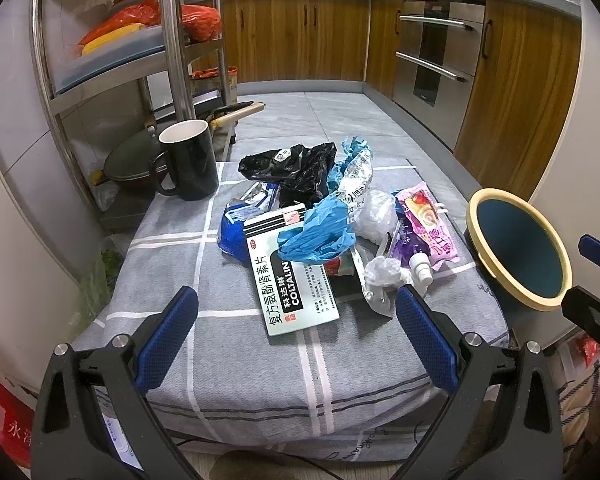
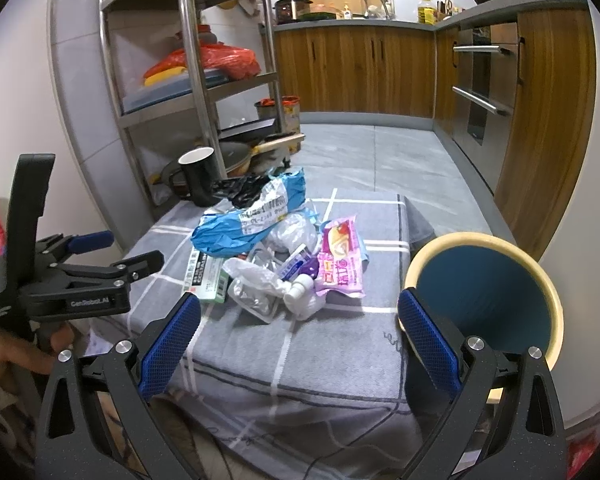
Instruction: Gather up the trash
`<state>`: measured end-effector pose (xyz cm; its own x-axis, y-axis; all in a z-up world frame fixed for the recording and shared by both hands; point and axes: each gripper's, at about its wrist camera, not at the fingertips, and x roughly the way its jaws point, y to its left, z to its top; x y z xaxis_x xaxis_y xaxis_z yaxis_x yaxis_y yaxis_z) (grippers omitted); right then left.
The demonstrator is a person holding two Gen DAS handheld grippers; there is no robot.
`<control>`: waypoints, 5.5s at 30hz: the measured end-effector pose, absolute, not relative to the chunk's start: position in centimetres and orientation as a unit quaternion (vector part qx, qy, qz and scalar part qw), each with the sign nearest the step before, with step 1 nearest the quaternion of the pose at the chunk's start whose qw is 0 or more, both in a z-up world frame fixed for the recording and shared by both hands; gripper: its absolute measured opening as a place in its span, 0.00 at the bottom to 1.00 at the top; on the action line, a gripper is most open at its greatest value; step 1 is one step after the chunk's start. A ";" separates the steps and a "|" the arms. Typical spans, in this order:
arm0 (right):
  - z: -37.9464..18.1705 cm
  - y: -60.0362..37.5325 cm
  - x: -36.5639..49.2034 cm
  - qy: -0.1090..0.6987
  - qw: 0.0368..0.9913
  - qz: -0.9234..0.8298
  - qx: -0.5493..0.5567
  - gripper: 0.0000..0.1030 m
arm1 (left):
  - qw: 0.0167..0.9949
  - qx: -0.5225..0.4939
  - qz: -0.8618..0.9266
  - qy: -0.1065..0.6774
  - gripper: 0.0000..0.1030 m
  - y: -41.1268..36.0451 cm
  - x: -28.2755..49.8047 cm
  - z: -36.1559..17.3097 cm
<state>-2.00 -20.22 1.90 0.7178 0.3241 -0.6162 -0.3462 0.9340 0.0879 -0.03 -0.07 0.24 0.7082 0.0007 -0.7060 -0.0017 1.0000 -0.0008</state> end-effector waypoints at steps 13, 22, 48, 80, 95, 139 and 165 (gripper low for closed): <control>2.1 -20.9 -0.8 0.346 0.921 0.177 0.001 0.95 | 0.919 -0.006 0.000 0.393 0.92 -0.3 0.7 0.3; 2.3 -20.5 1.0 0.362 0.913 0.187 0.013 0.93 | 0.914 -0.009 0.006 0.405 0.80 0.3 2.2 -0.3; -3.3 -21.1 11.5 0.461 0.869 0.165 0.063 0.61 | 0.875 -0.005 -0.080 0.477 0.57 -0.9 11.5 -2.5; -5.7 -23.3 13.1 0.480 0.850 0.180 0.121 0.04 | 0.890 -0.037 -0.156 0.427 0.04 -1.2 9.8 1.3; -1.3 -28.8 9.7 0.411 0.883 0.144 0.178 0.03 | 0.904 -0.044 -0.222 0.363 0.03 -3.6 8.1 4.6; -5.9 -39.8 6.5 0.448 0.865 -0.033 0.222 0.46 | 0.825 -0.029 -0.319 0.466 0.51 -20.4 12.9 -3.3; -3.8 -30.9 9.6 0.440 0.883 0.054 0.152 0.57 | 0.876 -0.048 -0.143 0.458 0.71 -1.3 13.2 0.7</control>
